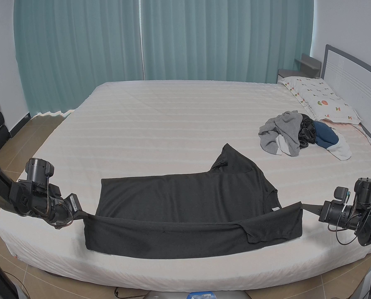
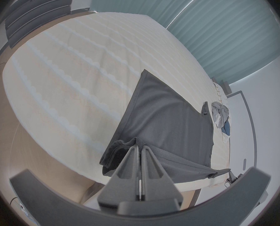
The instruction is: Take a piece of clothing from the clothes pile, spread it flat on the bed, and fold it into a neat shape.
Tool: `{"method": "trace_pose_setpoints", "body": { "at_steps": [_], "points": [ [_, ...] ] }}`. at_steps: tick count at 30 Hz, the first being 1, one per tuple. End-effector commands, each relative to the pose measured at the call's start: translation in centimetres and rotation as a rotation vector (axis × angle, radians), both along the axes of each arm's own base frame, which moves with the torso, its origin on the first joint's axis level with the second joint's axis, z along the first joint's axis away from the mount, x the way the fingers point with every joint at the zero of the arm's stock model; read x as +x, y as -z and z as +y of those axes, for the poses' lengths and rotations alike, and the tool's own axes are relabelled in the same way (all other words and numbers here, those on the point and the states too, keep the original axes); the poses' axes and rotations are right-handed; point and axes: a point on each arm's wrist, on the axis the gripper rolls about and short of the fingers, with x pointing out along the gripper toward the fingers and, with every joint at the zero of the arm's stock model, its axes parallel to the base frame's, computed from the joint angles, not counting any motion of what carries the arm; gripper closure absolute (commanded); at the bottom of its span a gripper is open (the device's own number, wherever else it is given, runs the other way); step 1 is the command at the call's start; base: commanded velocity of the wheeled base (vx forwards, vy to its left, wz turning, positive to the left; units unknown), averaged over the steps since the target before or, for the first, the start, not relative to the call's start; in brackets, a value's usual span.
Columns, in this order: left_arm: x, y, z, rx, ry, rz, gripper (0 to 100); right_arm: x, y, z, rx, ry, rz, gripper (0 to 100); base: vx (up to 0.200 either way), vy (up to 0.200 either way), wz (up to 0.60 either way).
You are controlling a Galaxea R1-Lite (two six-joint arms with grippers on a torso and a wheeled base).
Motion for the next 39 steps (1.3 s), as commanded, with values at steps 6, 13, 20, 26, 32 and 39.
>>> {"method": "trace_pose_setpoints", "body": {
  "at_steps": [6, 13, 20, 26, 32, 39],
  "points": [
    [2.2, 2.1, -0.4, 0.007, 0.013, 0.047, 100, 2.4, 2.6, 0.4, -0.009, -0.001, 0.053, 100, 0.0, 0.0, 0.0],
    [3.4, 3.4, -0.6, 0.007, 0.02, 0.069, 100, 3.4, 4.1, 0.7, -0.014, -0.003, 0.076, 100, 0.0, 0.0, 0.0],
    [4.3, 4.2, -0.5, 0.006, 0.01, 0.082, 100, 4.4, 5.1, 0.9, -0.027, 0.008, 0.089, 100, 0.0, 0.0, 0.0],
    [4.8, 4.7, -0.7, 0.006, 0.016, 0.088, 100, 4.5, 5.7, 0.9, -0.025, 0.01, 0.095, 100, 0.0, 0.0, 0.0],
    [5.1, 4.9, -0.7, -0.003, 0.003, 0.094, 100, 4.6, 6.4, 0.9, -0.022, 0.009, 0.114, 100, 0.0, 0.0, 0.0],
    [5.2, 5.1, -0.7, -0.005, 0.0, 0.1, 0, 4.9, 6.5, 0.9, -0.008, 0.007, 0.117, 0, 0.0, 0.0, 0.0]
  ]
}}
